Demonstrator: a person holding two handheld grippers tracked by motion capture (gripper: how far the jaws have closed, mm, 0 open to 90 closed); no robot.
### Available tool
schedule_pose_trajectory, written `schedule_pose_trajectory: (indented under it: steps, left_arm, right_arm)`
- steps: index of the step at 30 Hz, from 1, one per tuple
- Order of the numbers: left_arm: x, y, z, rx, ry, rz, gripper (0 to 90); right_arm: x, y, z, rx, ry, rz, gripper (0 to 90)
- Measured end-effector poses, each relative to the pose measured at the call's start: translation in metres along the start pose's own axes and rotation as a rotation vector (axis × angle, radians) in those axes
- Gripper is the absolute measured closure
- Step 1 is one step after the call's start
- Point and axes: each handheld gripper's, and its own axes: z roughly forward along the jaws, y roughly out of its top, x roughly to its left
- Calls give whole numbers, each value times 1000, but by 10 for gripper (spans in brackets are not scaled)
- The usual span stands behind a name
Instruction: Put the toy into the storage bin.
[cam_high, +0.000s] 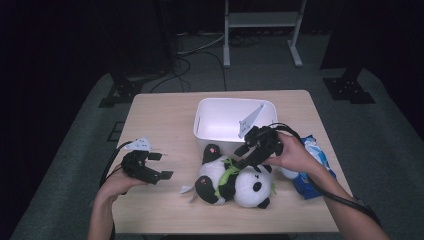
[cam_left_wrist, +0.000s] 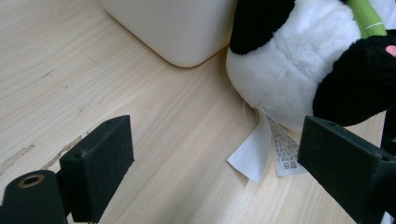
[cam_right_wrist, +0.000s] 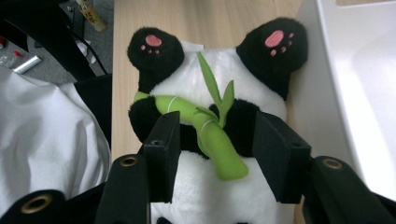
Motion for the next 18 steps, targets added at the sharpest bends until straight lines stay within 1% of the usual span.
schedule_pose_trajectory:
  steps: [1, 4, 7, 9, 18]
  left_arm:
    - [0, 0, 0, 2, -2, 0, 93]
    - [1, 0, 0, 4, 0, 0, 93]
    - [1, -1, -1, 0, 1, -3, 92]
    - [1, -1, -1, -1, -1, -3, 92]
    - [3, -3, -2, -4, 0, -11, 92]
  right_arm:
    - [0, -1, 3, 11, 3, 4, 491]
    - [0, -2, 12, 33, -2, -3, 475]
    - [0, -3, 17, 40, -12, -5, 457]
    - [-1, -3, 21, 43, -10, -3, 454]
    - [-1, -3, 39, 66, -21, -24, 419]
